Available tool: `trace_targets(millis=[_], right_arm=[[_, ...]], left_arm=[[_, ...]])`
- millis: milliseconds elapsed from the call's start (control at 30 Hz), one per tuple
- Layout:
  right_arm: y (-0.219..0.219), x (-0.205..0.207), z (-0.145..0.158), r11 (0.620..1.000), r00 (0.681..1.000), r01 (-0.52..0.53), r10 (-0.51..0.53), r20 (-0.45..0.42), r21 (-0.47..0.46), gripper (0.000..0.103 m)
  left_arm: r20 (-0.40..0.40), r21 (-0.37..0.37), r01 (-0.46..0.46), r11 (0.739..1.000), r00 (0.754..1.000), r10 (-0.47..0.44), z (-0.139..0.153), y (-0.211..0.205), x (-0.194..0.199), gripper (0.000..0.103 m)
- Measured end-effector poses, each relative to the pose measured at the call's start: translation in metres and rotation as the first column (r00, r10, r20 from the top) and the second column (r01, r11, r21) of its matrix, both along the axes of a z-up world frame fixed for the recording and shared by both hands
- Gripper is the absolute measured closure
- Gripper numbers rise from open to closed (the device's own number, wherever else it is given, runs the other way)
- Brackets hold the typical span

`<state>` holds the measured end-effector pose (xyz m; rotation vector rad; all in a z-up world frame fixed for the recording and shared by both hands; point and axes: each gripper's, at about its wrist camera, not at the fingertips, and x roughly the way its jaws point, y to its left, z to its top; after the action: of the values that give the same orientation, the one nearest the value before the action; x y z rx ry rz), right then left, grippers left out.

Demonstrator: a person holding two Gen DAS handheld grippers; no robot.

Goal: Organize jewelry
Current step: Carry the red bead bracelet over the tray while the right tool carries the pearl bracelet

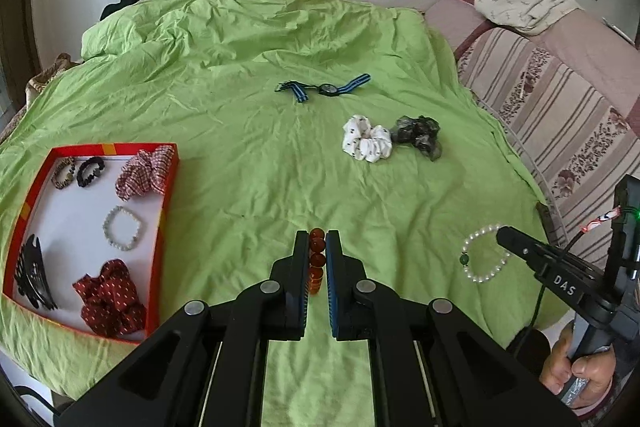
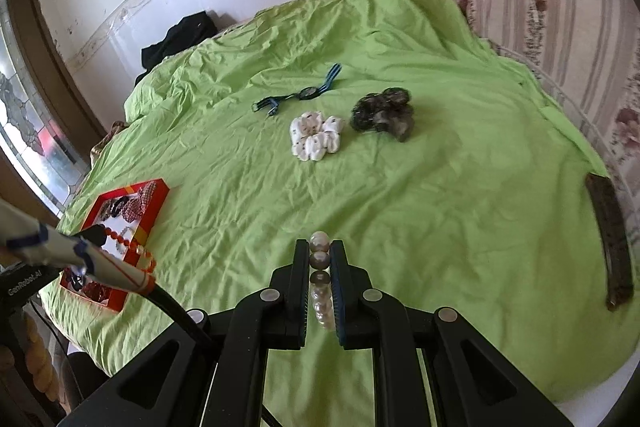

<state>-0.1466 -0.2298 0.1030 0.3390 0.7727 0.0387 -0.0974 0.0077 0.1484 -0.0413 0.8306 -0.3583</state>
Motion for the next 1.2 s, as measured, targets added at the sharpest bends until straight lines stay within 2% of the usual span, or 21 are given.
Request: trace_targets(millis=[267, 633, 800, 967, 1067, 1200], right_arm=[[-0.016, -0.016, 0.004, 0.998, 0.998, 0.057, -0.057, -0.006, -0.013, 0.092], [0.011, -0.011, 0.012, 0.998, 1.000, 0.011, -0.012, -0.008, -0.057, 0.092], [0.032, -0.001, 0.017, 0.997, 0.999, -0.031, 0.030, -0.022, -0.071, 0.092], [0.071, 0.022, 0.028, 0.987, 0.992, -0.127, 0.125, -0.025, -0.094, 0.092], [0.097, 0.036, 0.034, 0.979, 0.982, -0.189, 0.188, -0.017, -0.075, 0.092], [0.137, 0.059, 0.031, 0.960, 0.961, -0.276, 0.274, -0.045, -0.040, 0.092]], left_arm=[[0.015, -0.009, 0.034, 0.999, 0.999, -0.033, 0.003, -0.005, -0.007, 0.096], [0.057, -0.024, -0.021, 0.999, 0.998, 0.022, 0.011, 0.033, -0.006, 0.096], [0.072, -0.016, -0.075, 0.997, 0.995, 0.076, 0.016, 0.067, -0.004, 0.096], [0.066, 0.036, -0.140, 0.990, 0.988, 0.137, 0.025, 0.119, 0.001, 0.096], [0.034, 0.053, -0.186, 0.981, 0.982, 0.184, 0.024, 0.160, 0.010, 0.096], [-0.019, 0.092, -0.272, 0.958, 0.961, 0.275, 0.016, 0.217, 0.033, 0.096]])
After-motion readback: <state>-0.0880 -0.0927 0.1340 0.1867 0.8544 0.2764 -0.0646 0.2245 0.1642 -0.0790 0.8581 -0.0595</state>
